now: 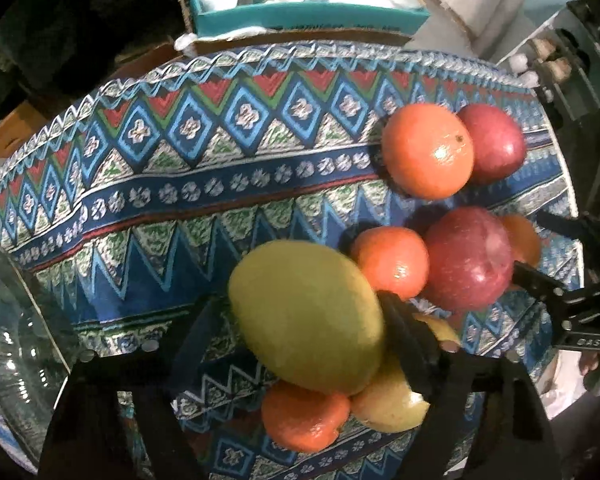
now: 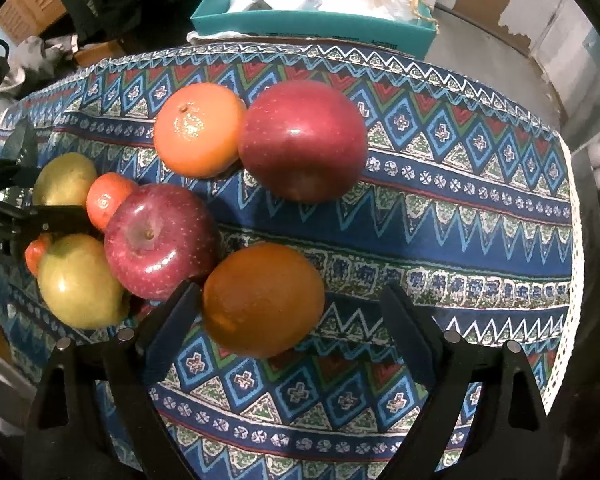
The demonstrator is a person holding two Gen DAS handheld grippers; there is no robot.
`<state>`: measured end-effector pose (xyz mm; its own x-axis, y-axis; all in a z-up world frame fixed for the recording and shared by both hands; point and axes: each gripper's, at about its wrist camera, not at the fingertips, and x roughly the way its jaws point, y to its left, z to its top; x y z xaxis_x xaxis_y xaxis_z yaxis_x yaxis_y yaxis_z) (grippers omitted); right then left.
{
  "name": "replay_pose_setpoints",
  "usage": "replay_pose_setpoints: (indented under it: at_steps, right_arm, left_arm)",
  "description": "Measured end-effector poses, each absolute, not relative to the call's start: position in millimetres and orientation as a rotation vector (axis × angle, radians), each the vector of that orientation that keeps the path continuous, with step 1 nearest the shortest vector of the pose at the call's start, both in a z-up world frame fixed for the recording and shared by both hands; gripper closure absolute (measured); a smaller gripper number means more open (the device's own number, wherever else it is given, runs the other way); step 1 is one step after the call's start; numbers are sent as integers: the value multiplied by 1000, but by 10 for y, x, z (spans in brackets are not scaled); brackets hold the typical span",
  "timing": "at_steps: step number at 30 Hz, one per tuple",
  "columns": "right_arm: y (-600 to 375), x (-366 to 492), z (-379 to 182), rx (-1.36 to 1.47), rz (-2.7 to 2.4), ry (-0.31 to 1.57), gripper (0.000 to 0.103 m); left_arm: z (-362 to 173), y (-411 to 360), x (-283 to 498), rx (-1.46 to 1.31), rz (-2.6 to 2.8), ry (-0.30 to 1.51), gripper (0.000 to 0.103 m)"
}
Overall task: Organize fruits
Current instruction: 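Move the left tool to the yellow mango while the right tool approaches the large orange, then close the left tool on the mango while the right tool grasps the orange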
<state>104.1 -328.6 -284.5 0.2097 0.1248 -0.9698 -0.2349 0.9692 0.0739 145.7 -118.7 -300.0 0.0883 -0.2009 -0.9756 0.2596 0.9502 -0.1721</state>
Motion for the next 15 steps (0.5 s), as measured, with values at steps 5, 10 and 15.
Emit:
replay_pose_setpoints:
  at_steps: [5,10,15]
  right_arm:
    - [-3323,1071,-2867,-29,291,1363,22]
    - [-3295,1026,-2881,-54,314,1386,22]
    - [-3261,1022,-2904,-99,315,1376,23]
  left_arm:
    - [-3003,-1200,1462,46,-344,1433,26]
    - [-3001,-1193,1431,45,-352,1431,26]
    - [-2976,-1203,1399,51,-355,1426,26]
